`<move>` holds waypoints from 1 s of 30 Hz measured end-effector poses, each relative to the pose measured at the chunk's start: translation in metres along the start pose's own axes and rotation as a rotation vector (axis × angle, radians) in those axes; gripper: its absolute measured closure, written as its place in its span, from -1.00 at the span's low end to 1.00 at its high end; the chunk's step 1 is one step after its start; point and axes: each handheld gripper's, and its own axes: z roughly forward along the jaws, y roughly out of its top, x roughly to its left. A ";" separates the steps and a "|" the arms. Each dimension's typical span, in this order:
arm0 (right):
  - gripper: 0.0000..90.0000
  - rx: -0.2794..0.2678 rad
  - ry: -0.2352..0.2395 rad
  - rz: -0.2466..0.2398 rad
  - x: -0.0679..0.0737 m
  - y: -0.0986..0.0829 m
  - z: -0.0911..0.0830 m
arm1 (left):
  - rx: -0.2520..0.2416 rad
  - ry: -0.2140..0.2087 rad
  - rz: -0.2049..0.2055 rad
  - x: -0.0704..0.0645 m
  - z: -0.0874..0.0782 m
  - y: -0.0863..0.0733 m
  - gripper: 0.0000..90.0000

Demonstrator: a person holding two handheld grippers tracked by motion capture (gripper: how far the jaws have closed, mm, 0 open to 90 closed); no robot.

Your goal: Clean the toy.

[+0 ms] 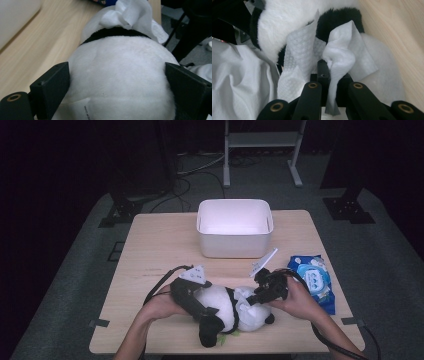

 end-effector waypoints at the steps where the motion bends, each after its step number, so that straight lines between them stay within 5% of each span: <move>1: 0.89 -0.005 -0.005 0.003 0.001 -0.003 -0.001 | 0.001 0.008 0.003 0.000 0.002 0.001 -0.82; 8: 0.89 -0.039 -0.010 0.026 0.006 -0.024 -0.007 | 0.027 0.063 -0.023 0.012 0.012 0.006 -0.82; 19: 0.89 -0.050 -0.007 -0.006 0.015 -0.028 -0.001 | 0.034 -0.023 -0.038 0.015 0.013 -0.004 -0.81; 30: 0.90 0.011 -0.092 -0.091 0.024 -0.009 0.006 | 0.081 -0.032 -0.022 0.006 0.008 -0.015 -0.79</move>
